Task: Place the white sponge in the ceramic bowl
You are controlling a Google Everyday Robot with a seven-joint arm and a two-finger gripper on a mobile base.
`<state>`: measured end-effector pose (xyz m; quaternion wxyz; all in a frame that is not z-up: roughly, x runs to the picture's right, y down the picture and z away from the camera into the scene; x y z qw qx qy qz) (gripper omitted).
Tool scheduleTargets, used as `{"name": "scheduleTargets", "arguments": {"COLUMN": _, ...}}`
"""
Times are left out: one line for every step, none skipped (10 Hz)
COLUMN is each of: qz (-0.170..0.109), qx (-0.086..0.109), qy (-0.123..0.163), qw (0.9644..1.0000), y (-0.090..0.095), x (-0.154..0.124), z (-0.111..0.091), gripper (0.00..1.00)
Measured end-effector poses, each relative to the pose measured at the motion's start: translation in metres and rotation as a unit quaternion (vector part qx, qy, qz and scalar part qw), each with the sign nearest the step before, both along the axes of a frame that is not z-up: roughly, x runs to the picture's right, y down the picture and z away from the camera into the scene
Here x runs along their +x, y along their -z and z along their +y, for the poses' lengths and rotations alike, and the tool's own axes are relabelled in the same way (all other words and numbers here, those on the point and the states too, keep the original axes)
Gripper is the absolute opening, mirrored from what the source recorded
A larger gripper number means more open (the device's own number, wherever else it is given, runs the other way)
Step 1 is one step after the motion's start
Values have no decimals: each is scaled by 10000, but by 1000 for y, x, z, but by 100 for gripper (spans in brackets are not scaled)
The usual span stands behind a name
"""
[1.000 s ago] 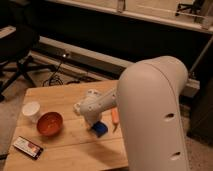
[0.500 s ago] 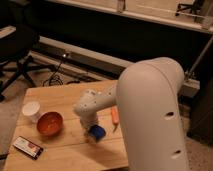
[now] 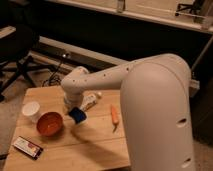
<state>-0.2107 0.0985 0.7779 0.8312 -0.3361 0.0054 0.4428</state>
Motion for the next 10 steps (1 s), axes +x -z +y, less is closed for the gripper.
{"name": "scheduleTargets", "arguments": {"qz": -219, "qx": 15, "qy": 64, "qw": 9997, "y": 9, "x": -27, "z": -6, "gripper": 0}}
{"name": "scheduleTargets", "arguments": {"qz": -428, "qx": 11, "qy": 132, "qw": 9990, "y": 18, "x": -51, "z": -7, "gripper": 0}}
{"name": "scheduleTargets", "arguments": {"qz": -687, "qx": -6, "qy": 229, "qw": 9974, "y": 31, "x": -79, "z": -5, "gripper": 0}}
{"name": "scheduleTargets", "arguments": {"qz": -941, "qx": -36, "qy": 294, "qw": 9951, "y": 44, "x": -104, "z": -1, "gripper": 0}}
{"name": "scheduleTargets", "arguments": {"qz": -1197, "qx": -28, "qy": 313, "qw": 9923, "y": 57, "x": -124, "z": 1, "gripper": 1}}
{"name": "scheduleTargets", "arguments": {"qz": -1459, "qx": 25, "qy": 282, "qw": 9889, "y": 68, "x": -143, "z": 3, "gripper": 5}}
{"name": "scheduleTargets", "arguments": {"qz": -1741, "qx": 155, "qy": 193, "qw": 9844, "y": 80, "x": -160, "z": 4, "gripper": 15}}
{"name": "scheduleTargets", "arguments": {"qz": -1927, "qx": 306, "qy": 95, "qw": 9807, "y": 86, "x": -169, "z": 5, "gripper": 24}}
{"name": "scheduleTargets", "arguments": {"qz": -2051, "qx": 487, "qy": -49, "qw": 9775, "y": 85, "x": -169, "z": 8, "gripper": 35}}
{"name": "scheduleTargets", "arguments": {"qz": -2050, "qx": 645, "qy": -158, "qw": 9765, "y": 76, "x": -158, "z": 15, "gripper": 45}}
